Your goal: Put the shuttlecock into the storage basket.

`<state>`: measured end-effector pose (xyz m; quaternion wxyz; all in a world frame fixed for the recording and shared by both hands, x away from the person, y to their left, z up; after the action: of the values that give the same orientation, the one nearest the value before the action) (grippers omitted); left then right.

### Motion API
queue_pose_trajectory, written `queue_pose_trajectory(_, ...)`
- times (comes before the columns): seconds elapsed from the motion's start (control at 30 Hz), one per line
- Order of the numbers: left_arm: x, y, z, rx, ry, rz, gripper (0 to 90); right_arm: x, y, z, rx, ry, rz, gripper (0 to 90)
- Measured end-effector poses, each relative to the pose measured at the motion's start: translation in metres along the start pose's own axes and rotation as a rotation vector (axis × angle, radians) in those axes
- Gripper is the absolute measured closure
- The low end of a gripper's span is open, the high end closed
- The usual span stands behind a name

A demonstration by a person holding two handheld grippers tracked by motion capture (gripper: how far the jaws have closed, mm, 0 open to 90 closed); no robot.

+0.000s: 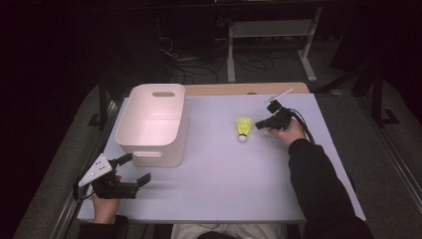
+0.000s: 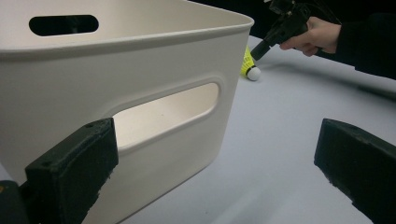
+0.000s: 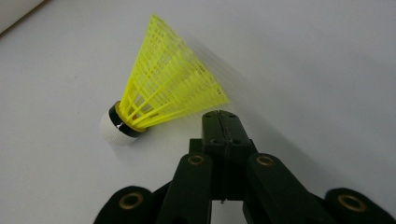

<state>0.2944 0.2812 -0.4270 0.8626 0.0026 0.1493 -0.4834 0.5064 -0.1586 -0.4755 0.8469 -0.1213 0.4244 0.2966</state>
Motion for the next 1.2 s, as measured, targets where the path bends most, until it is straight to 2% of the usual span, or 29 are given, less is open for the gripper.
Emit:
queue_pose_trajectory(0.3, 0.000, 0.000, 0.000, 0.000, 0.000, 0.000, 0.0, 0.009, 0.004, 0.012, -0.002, 0.006, 0.016, 89.4)
queue_pose_trajectory(0.53, -0.001, 0.000, 0.000, 0.000, -0.001, 0.000, 0.0, 0.018, 0.009, 0.014, -0.005, 0.016, 0.024, 89.4)
queue_pose_trajectory(0.8, -0.001, 0.000, 0.000, 0.001, -0.002, -0.002, 0.0, 0.025, 0.020, 0.019, -0.019, 0.015, 0.046, 89.4)
queue_pose_trajectory(0.9, -0.001, 0.000, 0.000, 0.000, -0.001, -0.002, 0.0, 0.028, 0.029, 0.022, -0.042, 0.008, 0.060, 89.4)
queue_pose_trajectory(1.07, -0.001, 0.000, 0.000, 0.001, -0.001, -0.003, 0.0, 0.030, 0.035, 0.025, -0.039, 0.006, 0.070, 89.4)
queue_pose_trajectory(1.2, 0.000, 0.000, 0.000, 0.000, 0.000, -0.003, 0.0, 0.031, 0.041, 0.025, -0.054, 0.001, 0.083, 89.4)
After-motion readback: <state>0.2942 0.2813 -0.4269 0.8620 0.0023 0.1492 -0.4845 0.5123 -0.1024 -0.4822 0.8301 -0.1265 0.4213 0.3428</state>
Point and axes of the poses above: each handheld gripper's, and its own axes: x roughly forward along the jaws, z roughly out of its top, y roughly to its left, the point moved 6 cm from there along x, roughly forward along the jaws, and after that the axes turned 14 degrees about -z, right-handed, at the moved point
